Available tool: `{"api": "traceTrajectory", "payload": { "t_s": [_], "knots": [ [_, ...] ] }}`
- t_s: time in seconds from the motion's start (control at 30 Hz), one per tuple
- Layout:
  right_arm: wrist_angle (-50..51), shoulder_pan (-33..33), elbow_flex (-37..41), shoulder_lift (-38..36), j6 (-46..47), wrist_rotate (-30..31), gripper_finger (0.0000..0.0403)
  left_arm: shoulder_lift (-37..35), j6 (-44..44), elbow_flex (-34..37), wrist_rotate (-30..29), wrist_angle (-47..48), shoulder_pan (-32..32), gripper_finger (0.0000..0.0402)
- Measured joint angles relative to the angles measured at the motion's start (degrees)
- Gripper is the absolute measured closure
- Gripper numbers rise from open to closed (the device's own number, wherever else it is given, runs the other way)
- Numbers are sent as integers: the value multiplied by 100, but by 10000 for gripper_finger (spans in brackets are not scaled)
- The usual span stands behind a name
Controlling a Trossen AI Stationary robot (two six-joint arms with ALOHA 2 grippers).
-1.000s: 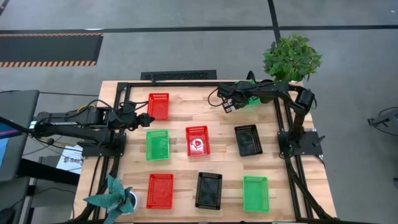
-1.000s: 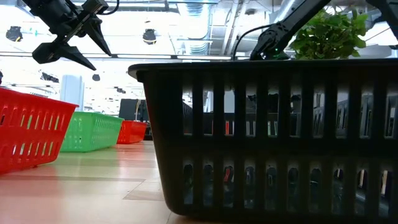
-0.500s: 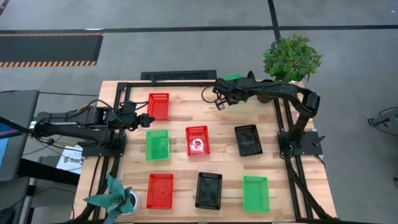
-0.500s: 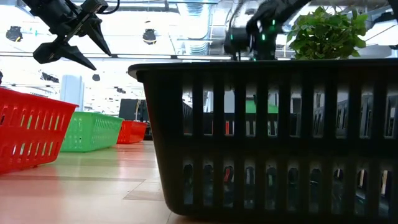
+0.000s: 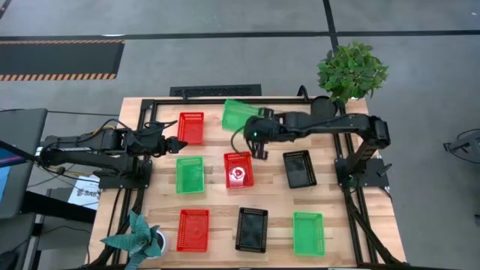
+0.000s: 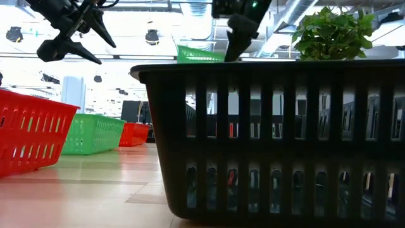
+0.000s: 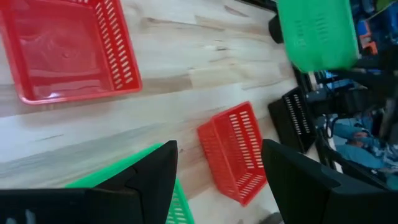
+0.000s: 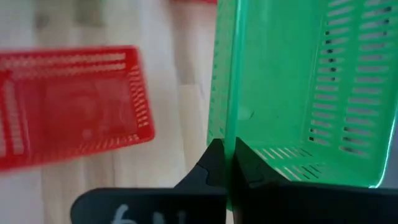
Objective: Stack baskets by color
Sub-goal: Stack the top green bin on top of the middle green bin
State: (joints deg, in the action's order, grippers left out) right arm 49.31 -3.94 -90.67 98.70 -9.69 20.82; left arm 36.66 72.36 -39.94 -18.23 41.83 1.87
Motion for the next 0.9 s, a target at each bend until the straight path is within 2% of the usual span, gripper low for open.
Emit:
{"api": "traceTrajectory", "payload": {
  "t_s": [0.13, 0.23, 0.33, 0.47, 0.63, 0.73, 0.9],
  "knots": [
    [-7, 268, -4, 0, -1671, -178, 398, -61, 79, -2, 59, -216, 0, 181],
    [-49, 377, -4, 0, -2988, -679, 398, -148, 117, 2, 179, -354, 0, 181],
    [-363, 425, -2, 0, -3909, -1067, 399, -192, 235, -2, 288, -535, 2, 181],
    [-851, 393, -2, 0, -4755, -1257, 399, -291, 348, -2, 430, -699, 0, 181],
    [-1241, 271, -9, 55, -5199, -1808, 399, -615, 527, -2, 569, -704, 0, 181],
    [-1452, 274, -2, 302, -5774, -1829, 399, -888, 594, -2, 536, -833, 1, 181],
    [-1590, 277, -370, 954, -6553, -1834, 399, -1322, 381, -2, 262, -1692, 0, 181]
  ]
}}
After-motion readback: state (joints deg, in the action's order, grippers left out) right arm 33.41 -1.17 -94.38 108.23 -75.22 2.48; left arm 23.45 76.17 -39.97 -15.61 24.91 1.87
